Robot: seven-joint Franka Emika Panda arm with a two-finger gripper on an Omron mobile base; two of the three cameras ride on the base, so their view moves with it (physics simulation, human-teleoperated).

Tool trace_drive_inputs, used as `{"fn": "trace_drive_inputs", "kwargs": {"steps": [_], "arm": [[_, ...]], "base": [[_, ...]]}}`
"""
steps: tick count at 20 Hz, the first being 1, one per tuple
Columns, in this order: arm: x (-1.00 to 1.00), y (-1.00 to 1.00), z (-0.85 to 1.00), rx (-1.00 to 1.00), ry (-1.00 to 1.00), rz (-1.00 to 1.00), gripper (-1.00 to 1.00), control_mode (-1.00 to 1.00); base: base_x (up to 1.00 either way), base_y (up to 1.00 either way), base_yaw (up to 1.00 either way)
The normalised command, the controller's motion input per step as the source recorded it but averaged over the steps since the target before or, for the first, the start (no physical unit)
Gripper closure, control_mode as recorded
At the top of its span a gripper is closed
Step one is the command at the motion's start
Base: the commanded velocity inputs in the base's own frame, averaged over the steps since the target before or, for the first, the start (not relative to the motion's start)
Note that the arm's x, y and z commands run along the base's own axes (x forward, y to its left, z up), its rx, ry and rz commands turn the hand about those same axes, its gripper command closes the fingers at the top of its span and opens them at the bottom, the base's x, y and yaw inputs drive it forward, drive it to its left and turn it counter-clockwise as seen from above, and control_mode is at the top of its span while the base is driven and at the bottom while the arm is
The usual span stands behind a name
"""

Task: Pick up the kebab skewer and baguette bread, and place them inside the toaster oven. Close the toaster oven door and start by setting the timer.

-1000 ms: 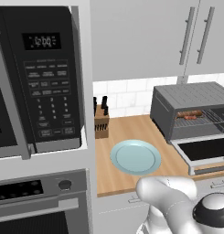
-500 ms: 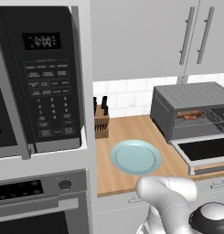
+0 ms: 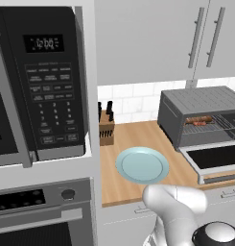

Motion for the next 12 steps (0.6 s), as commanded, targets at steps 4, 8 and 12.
{"fn": "trace_drive_inputs", "kwargs": {"steps": [4,8,12], "arm": [[0.06,0.02,0.00,0.01,-0.08,-0.04,-1.00,-1.00],[0.23,0.07,0.00,0.00,-0.01,0.00,-1.00,-1.00],[0.19,0.07,0.00,0.00,0.00,0.00,-1.00,-1.00]], "base": [[0.00,0.00,0.00],[0.00,0.00,0.00],[0.00,0.00,0.00]]}}
